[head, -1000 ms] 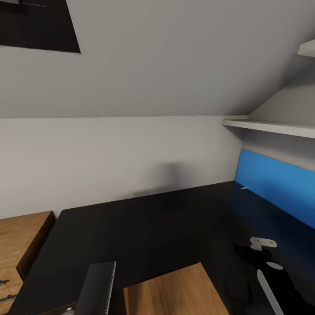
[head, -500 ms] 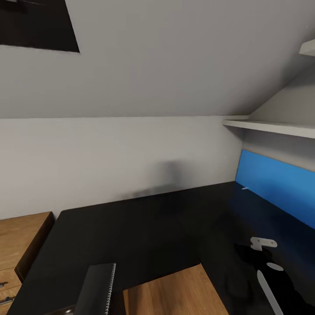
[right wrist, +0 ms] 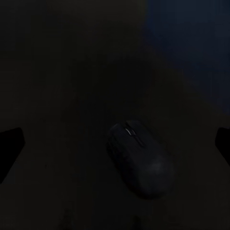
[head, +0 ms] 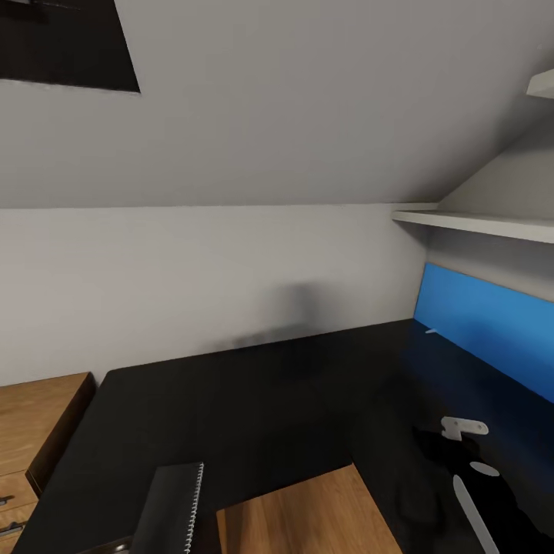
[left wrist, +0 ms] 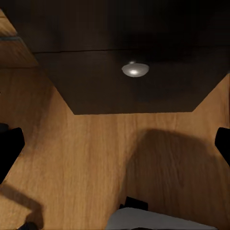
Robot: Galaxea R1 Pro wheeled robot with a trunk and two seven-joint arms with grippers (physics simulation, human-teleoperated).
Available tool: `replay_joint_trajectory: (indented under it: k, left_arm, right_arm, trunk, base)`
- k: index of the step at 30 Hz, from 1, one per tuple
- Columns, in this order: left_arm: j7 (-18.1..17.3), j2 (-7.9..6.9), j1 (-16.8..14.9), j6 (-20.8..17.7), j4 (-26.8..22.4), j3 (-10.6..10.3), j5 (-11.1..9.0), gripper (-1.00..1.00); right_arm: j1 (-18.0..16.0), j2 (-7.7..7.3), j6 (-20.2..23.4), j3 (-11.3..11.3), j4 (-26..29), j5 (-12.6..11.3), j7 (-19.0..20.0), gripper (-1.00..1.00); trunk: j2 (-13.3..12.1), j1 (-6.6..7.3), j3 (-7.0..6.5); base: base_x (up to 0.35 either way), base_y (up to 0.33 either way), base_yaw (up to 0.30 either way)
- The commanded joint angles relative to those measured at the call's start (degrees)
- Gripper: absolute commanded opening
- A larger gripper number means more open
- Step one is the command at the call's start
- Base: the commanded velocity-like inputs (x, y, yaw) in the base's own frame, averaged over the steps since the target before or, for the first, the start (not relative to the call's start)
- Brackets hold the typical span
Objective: In the bedroom, organize the workspace by keeping the computer under the desk, ensuring the monitor is on the desk, placing the keyboard on the desk next to the monitor, placing the mouse on the desk next to the keyboard, moving the folder from the swivel chair onto the desk next to the mouse, stacking the notebook on top of the folder with the pen on top of the notebook, and positioning the swivel chair next to the desk.
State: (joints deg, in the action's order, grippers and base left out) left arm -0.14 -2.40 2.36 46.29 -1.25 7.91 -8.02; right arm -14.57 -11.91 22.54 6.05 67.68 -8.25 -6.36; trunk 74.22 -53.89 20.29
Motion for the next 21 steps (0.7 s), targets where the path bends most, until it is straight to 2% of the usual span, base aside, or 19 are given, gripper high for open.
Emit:
replay_joint_trajectory:
  k: [1,5,8,14,21]
  left_arm:
    - [-0.2,-0.08,0.2,0.8,-0.1,0.0,-0.1,1.00]
    - [-0.8,-0.34,3.0,5.0,0.0,-0.1,-0.1,1.00]
    - [-0.9,-0.39,4.4,6.6,0.0,-0.1,-0.1,1.00]
    - [-0.9,-0.41,5.0,7.3,0.0,-0.1,-0.1,1.00]
    - [-0.9,-0.41,5.1,7.4,0.0,-0.1,-0.1,1.00]
  right_arm:
    - [0.0,-0.03,0.2,-0.1,0.1,-0.6,-0.4,1.00]
    - [0.0,-0.06,0.2,0.0,0.1,-0.6,-0.4,1.00]
    - [0.0,-0.35,0.2,0.0,0.1,-0.2,-0.4,1.00]
    - [0.0,-1.14,0.2,0.1,0.0,0.7,-0.4,1.00]
    - [0.0,-1.34,0.2,0.2,-0.3,0.9,-0.4,1.00]
  trunk:
    - [0.0,0.00,0.05]
    - [0.0,0.00,0.05]
    - [0.0,0.00,0.05]
    - [0.0,0.00,0.05]
    - [0.0,0.00,0.05]
  base:
    - [0.000,0.000,0.000]
    - [0.000,0.000,0.000]
    - [0.000,0.000,0.000]
    - [0.097,0.000,0.000]
    - [0.131,0.000,0.000]
